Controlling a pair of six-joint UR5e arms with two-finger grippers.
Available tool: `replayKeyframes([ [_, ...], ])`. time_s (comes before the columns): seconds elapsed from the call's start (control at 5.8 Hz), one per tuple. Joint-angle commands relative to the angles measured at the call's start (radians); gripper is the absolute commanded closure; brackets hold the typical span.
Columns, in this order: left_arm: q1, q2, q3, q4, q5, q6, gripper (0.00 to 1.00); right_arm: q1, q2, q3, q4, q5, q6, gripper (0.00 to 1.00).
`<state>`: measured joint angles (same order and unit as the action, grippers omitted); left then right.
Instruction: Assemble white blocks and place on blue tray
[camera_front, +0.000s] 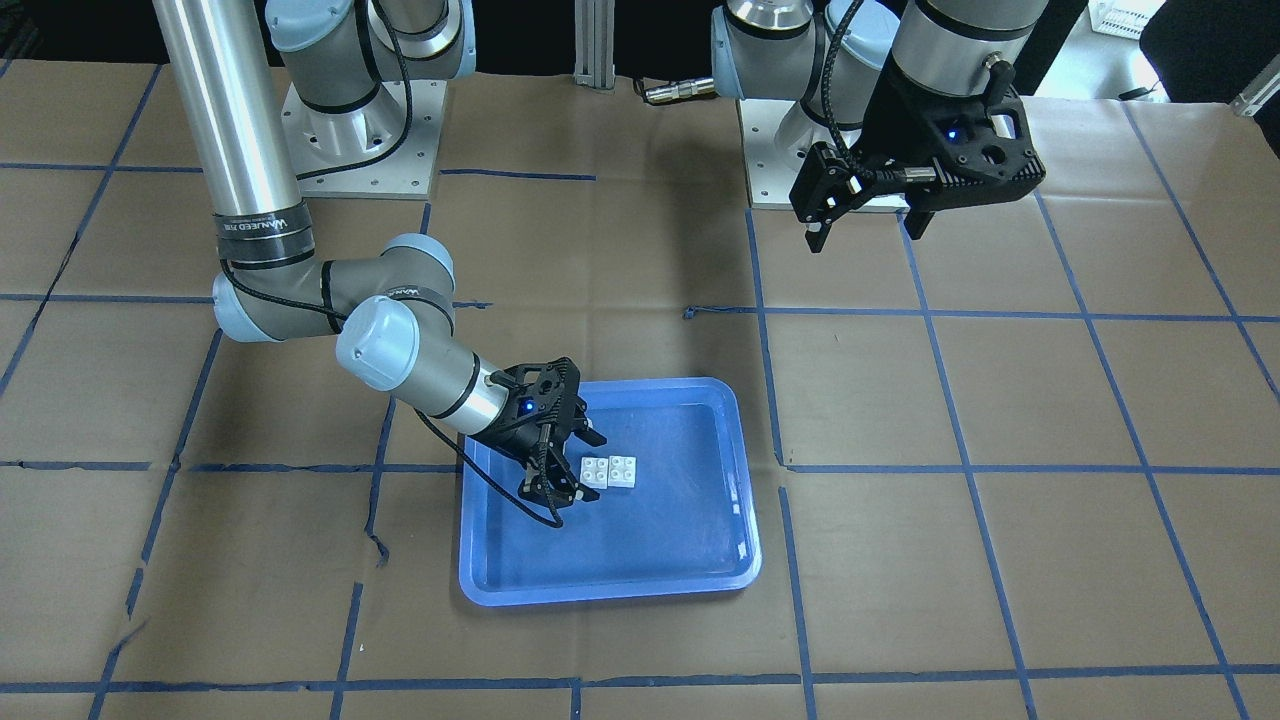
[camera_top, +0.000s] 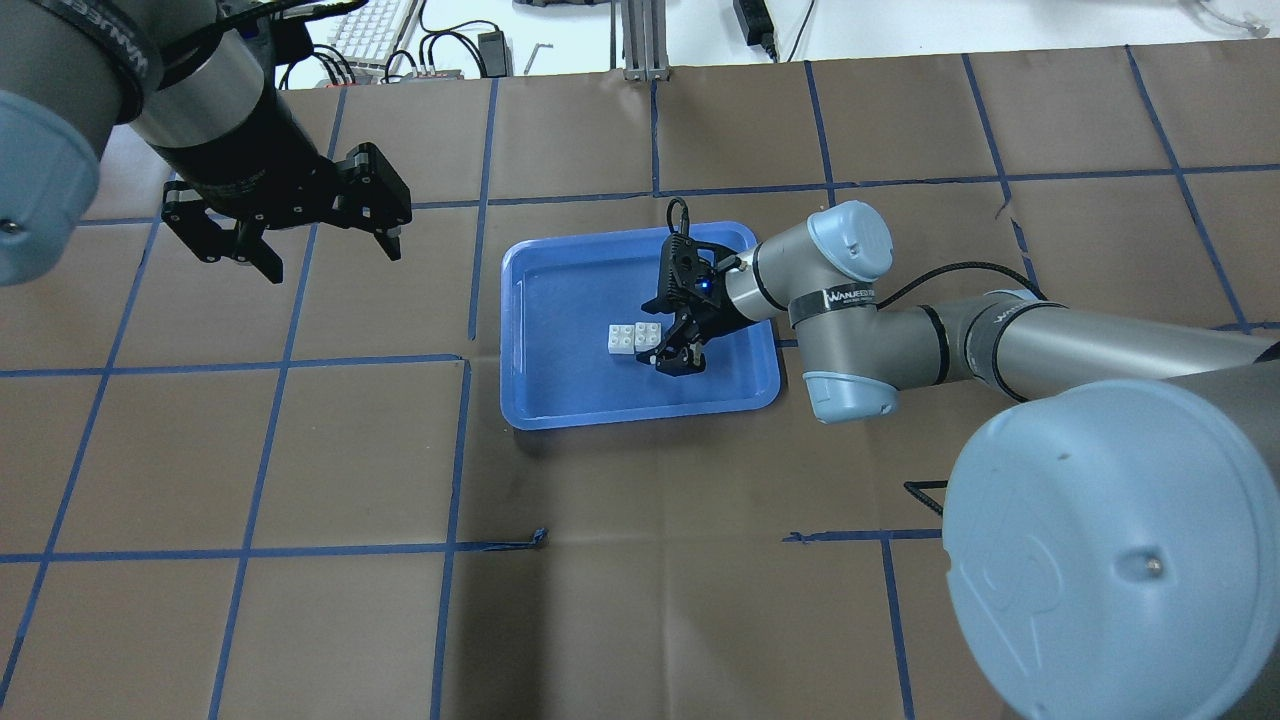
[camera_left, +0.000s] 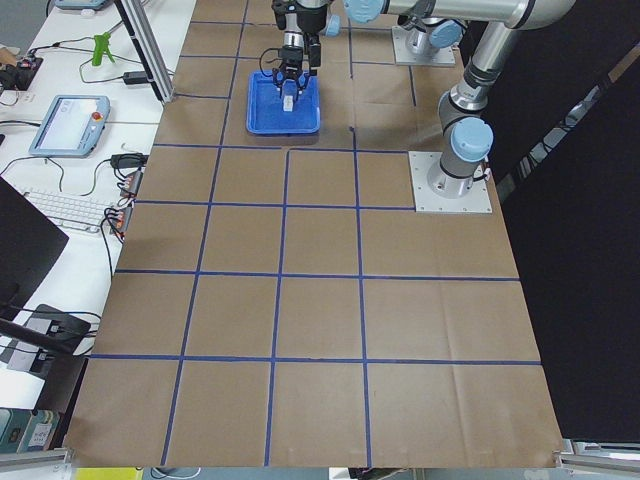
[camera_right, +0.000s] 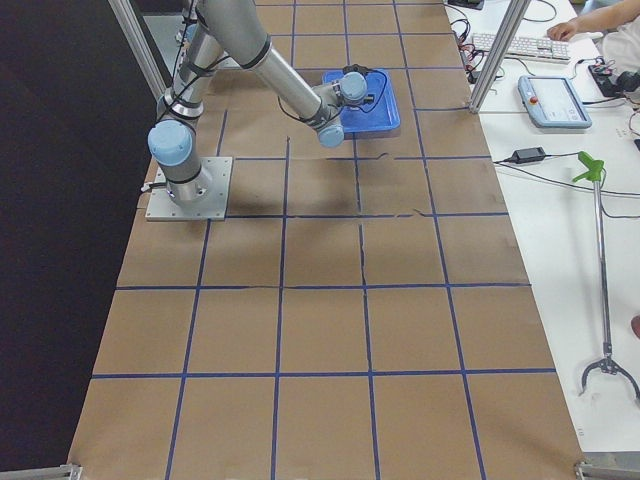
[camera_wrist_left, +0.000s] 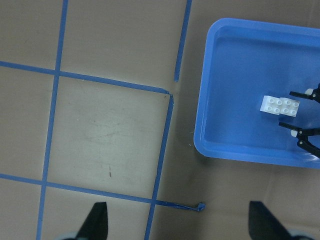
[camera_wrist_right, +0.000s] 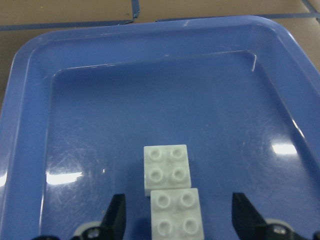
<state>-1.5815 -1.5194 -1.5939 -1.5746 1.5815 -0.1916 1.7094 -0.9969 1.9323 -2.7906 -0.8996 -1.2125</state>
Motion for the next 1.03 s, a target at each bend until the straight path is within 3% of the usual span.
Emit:
replayKeyframes([
  [0.0, 0.0, 0.004, 0.0, 0.001, 0.002, 0.0, 0.01, -0.014, -0.034, -0.045, 0.022, -0.062, 0.091, 0.0],
  [0.34, 0.0, 0.004, 0.0, 0.001, 0.002, 0.0, 0.01, -0.028, -0.138, -0.099, 0.244, -0.189, 0.128, 0.0],
  [0.86, 0.0, 0.007, -0.001, 0.001, 0.002, 0.001, 0.01, -0.048, -0.281, -0.339, 0.84, -0.479, 0.345, 0.0],
])
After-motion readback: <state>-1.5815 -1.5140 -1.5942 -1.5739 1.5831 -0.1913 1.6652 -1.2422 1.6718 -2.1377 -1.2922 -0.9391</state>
